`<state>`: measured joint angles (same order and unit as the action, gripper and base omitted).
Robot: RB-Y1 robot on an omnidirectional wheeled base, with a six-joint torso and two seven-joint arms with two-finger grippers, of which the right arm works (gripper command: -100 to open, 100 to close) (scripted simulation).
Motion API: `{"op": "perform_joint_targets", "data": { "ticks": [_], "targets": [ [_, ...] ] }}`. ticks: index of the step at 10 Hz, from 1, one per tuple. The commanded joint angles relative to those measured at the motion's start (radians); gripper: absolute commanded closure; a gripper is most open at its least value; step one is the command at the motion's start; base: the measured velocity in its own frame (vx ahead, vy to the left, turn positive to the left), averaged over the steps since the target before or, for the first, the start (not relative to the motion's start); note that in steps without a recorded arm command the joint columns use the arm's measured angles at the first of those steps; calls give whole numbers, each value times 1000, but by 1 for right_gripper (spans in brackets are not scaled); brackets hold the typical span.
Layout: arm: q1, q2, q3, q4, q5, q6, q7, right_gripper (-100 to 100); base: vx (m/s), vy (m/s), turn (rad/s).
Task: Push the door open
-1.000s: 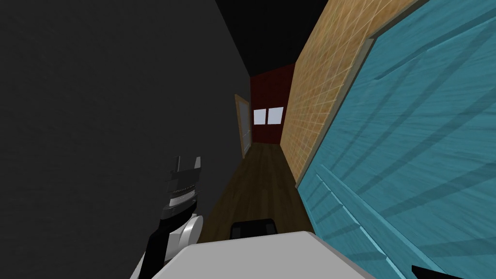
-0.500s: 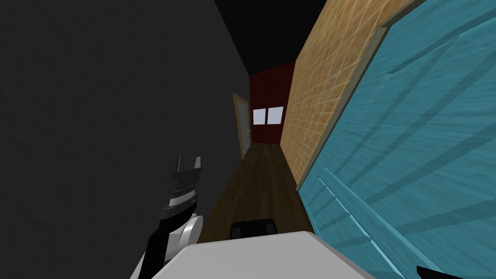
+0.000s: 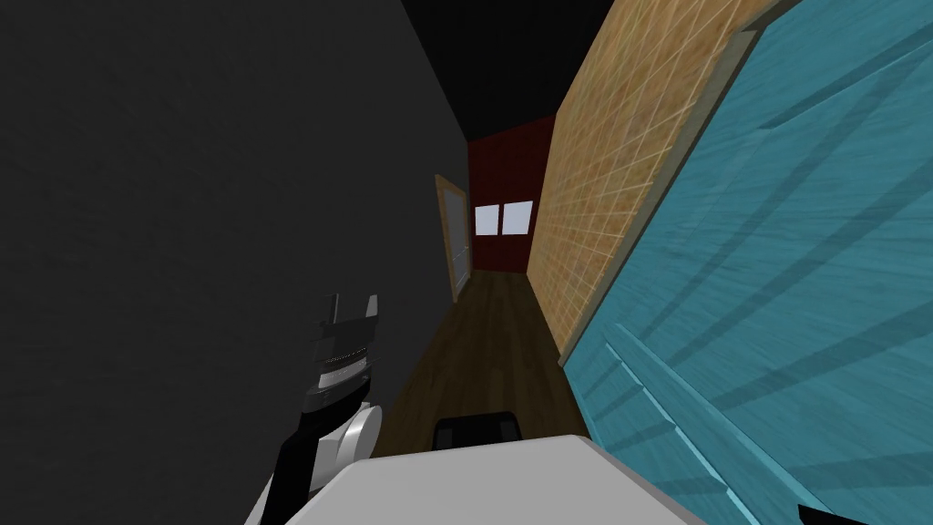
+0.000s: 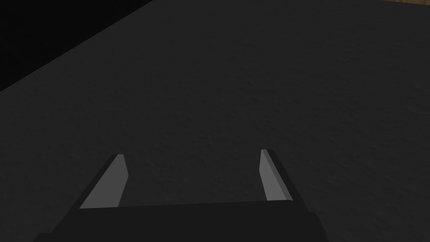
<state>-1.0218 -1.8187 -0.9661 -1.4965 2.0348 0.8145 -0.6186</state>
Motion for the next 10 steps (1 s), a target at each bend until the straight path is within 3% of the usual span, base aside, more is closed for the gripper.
{"op": "perform_joint_targets", "data": {
  "ticks": [1, 2, 3, 5, 6, 7, 8, 9, 10],
  "targets": [
    [-39, -40, -31, 10, 37, 17, -7, -100, 137, -53, -9],
    [-39, -40, -31, 10, 37, 17, -7, -100, 98, -37, -4],
    [-64, -68, -50, 26, 66, 38, -17, -100, 88, -43, -8],
    [-89, -96, -68, 41, 94, 58, -26, -100, 75, -60, -3],
    [-114, -123, -87, 56, 123, 79, -36, -100, 99, -80, -16],
    [-114, -123, -87, 56, 123, 79, -36, -100, 77, -70, -2],
    [-139, -151, -106, 72, 151, 99, -45, -100, 77, -72, -4],
    [-151, -165, -115, 79, 165, 109, -50, -100, 88, -77, -10],
    [-151, -165, -115, 79, 165, 109, -50, -100, 48, -46, 1]
  ]
}}
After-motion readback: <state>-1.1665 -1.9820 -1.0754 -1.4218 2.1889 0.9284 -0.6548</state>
